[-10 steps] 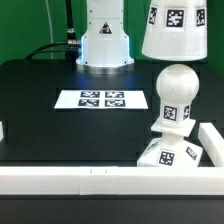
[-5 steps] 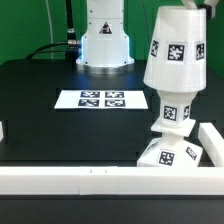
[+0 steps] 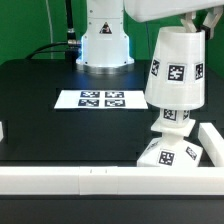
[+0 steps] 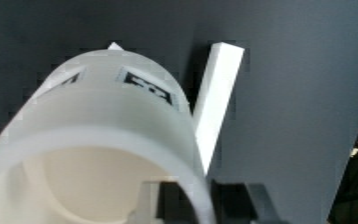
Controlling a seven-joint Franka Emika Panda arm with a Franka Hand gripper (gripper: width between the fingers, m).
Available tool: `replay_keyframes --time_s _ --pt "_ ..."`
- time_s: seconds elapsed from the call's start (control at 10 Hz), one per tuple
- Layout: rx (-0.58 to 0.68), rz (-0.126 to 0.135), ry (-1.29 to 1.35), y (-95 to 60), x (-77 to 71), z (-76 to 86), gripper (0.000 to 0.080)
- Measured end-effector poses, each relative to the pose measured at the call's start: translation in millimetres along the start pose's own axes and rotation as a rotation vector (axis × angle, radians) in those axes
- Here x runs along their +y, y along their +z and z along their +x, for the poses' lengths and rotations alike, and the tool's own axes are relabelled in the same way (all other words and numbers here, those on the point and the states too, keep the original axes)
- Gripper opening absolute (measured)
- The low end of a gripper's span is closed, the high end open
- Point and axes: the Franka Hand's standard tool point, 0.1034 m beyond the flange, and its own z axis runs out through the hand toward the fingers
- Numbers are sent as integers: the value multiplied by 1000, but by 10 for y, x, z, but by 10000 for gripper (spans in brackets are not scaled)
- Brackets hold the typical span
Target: Assemble lamp
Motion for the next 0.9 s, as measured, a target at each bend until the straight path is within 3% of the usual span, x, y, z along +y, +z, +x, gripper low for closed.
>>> replay_keyframes --time_s 0.1,0.2,0.3,0.4,0.5,0.6,0.9 --pt "0 0 1 -3 3 -4 45" --pt "-2 0 2 1 10 -14 251" --pt "-3 0 4 11 18 -36 251" --pt "-6 0 5 15 20 -63 446" --pt "-9 0 6 11 15 -86 585" --pt "-11 -3 18 -16 -3 -123 663" --pt "0 -30 67 -171 -133 -184 697"
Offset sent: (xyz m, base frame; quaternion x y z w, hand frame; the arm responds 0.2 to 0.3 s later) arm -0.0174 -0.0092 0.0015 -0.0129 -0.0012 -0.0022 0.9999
